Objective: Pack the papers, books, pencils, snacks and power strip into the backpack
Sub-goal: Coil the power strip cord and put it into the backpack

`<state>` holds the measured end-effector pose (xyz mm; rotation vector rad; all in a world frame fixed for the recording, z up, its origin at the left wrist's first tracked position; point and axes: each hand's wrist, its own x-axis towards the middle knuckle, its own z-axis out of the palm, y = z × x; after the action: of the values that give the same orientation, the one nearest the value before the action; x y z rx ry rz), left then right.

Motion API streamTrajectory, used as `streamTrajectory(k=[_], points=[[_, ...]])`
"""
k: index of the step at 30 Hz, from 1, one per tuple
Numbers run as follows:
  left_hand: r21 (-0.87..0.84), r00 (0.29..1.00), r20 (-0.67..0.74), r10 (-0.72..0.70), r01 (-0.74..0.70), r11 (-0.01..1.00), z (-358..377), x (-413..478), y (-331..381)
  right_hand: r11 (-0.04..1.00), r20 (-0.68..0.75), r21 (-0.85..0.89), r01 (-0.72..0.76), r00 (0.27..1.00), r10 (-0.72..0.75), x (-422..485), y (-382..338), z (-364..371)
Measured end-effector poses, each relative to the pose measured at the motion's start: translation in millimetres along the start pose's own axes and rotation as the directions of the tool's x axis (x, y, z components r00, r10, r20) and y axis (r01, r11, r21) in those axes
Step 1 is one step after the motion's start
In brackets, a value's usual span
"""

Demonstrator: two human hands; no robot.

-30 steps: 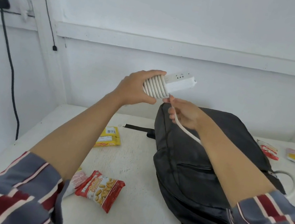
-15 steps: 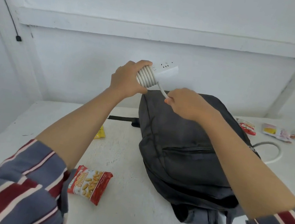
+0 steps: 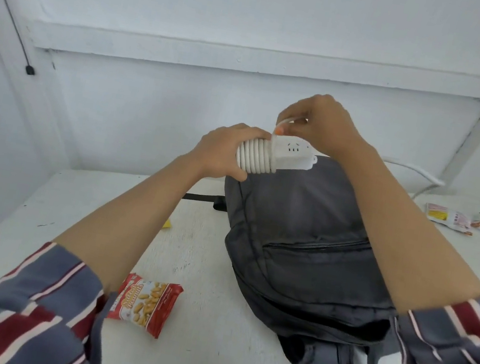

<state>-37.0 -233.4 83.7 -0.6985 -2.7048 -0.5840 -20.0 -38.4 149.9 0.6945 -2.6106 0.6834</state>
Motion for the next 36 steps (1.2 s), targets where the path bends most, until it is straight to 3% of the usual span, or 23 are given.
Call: streamTrajectory(k=[4, 9, 12, 15, 17, 21, 23, 24, 27, 30, 32, 34, 36], points=[[-0.063, 0.998, -0.053, 0.038, -0.041, 0.997, -2.2, -6.4, 2.0, 0.975, -0.044, 0.215, -0.050, 0.997, 0.061, 11.8, 12.7, 9.7], [-0.122, 0.994, -0.088, 0.063, -0.074, 0.990, -5.7, -18.1, 2.9, 0.950, 0.009, 0.310, -0.050, 0.999, 0.049, 19.7, 18.6, 14.1], [-0.121, 0.992, -0.056, 0.113, -0.119, 0.985, -7.4, -23.0, 4.5, 0.933, 0.170, 0.352, -0.068, 0.985, 0.007, 17.3, 22.4, 12.3], [-0.089, 0.985, -0.006, 0.173, -0.173, 0.981, -4.8, -25.8, 6.1, 0.902, 0.430, 0.369, -0.226, 0.901, 0.050, 11.1, 27.6, 9.0], [-0.122, 0.983, 0.009, 0.181, -0.179, 0.976, -4.1, -27.6, 8.4, 0.815, 0.520, 0.466, -0.344, 0.852, 0.062, 7.8, 34.4, 10.4], [-0.187, 0.982, 0.025, 0.186, -0.178, 0.966, -7.8, -29.8, 13.1, 0.532, 0.445, 0.696, -0.482, 0.871, 0.208, -8.1, 44.7, 22.5], [-0.194, 0.983, 0.041, 0.181, -0.170, 0.966, -8.5, -30.8, 14.3, 0.486, 0.379, 0.737, -0.470, 0.883, 0.278, -19.1, 47.3, 29.5], [-0.183, 0.981, 0.053, 0.185, -0.172, 0.968, -8.0, -31.7, 14.4, 0.519, 0.321, 0.730, -0.445, 0.893, 0.314, -24.5, 48.0, 32.3], [-0.170, 0.977, 0.089, 0.192, -0.175, 0.970, -2.7, -37.0, 13.5, 0.764, 0.087, 0.565, -0.313, 0.943, 0.321, -39.1, 50.4, 34.0], [-0.179, 0.974, 0.100, 0.202, -0.182, 0.967, 5.0, -42.6, 17.7, 0.958, -0.003, 0.176, -0.228, 0.973, 0.232, -54.7, 57.4, 30.7], [-0.216, 0.976, 0.073, 0.204, -0.185, 0.959, 8.8, -44.7, 22.3, 0.982, -0.141, -0.101, -0.162, 0.979, 0.147, -68.0, 59.9, 28.8], [-0.267, 0.981, 0.036, 0.189, -0.172, 0.948, 9.5, -44.2, 24.4, 0.926, -0.354, -0.372, -0.065, 0.932, -0.077, -82.7, 64.8, 29.6], [-0.307, 0.985, 0.005, 0.173, -0.163, 0.938, 7.7, -41.6, 26.6, 0.900, -0.420, -0.433, -0.056, 0.896, -0.146, -98.0, 73.0, 27.7]])
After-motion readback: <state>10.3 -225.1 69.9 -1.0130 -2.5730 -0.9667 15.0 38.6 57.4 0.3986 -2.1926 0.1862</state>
